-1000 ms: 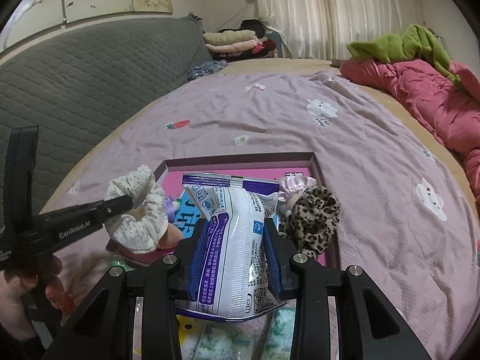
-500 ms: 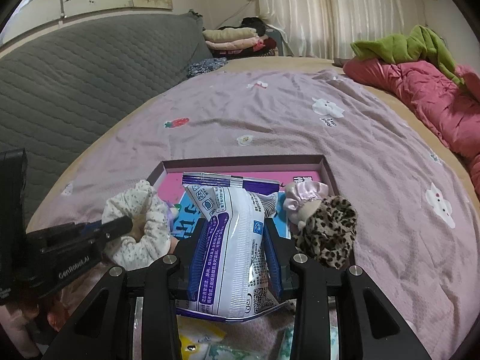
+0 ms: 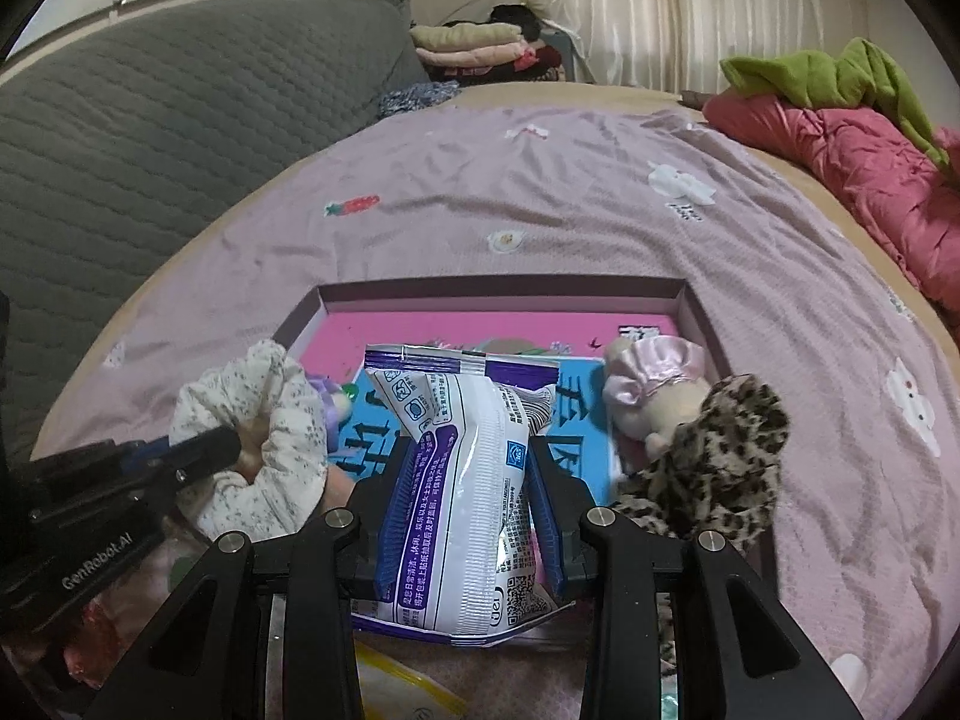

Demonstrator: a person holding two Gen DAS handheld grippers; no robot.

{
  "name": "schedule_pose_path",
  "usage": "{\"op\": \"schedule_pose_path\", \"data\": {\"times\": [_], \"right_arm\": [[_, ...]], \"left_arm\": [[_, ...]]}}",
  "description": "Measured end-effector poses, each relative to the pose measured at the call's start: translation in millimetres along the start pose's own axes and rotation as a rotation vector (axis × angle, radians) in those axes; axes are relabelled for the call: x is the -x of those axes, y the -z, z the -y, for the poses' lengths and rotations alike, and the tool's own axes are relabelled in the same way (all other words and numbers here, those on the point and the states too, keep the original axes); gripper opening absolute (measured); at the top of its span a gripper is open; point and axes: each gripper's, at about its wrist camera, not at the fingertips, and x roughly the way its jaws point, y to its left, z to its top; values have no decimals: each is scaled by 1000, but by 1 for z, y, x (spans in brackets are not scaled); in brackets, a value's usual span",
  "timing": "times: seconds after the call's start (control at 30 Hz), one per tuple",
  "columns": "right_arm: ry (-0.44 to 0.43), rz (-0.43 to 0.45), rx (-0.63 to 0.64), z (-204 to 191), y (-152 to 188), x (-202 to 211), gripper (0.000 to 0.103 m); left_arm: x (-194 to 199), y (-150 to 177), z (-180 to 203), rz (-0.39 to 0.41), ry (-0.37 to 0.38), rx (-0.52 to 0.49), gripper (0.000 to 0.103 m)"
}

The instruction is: Organize soft objects

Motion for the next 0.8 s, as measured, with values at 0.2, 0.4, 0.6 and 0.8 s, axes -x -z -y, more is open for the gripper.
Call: {"op": "schedule_pose_path", "data": {"times": [0.2,0.4,0.6,0.8], "right_arm": [[23,-22,10,-2,5,-12,37],[42,-35,12,0,7,-17,37],[52,-47,1,5,12,-18,37],[66,-49,-4,9,13,-18,38]], "left_arm": [[-1,-1,-1,-1,-1,3,10],[-1,-1,-1,-2,1,8,10],[0,-1,-1,-5,-1,12,10],[-1,-2,-3,-4,-3,15,10]]}}
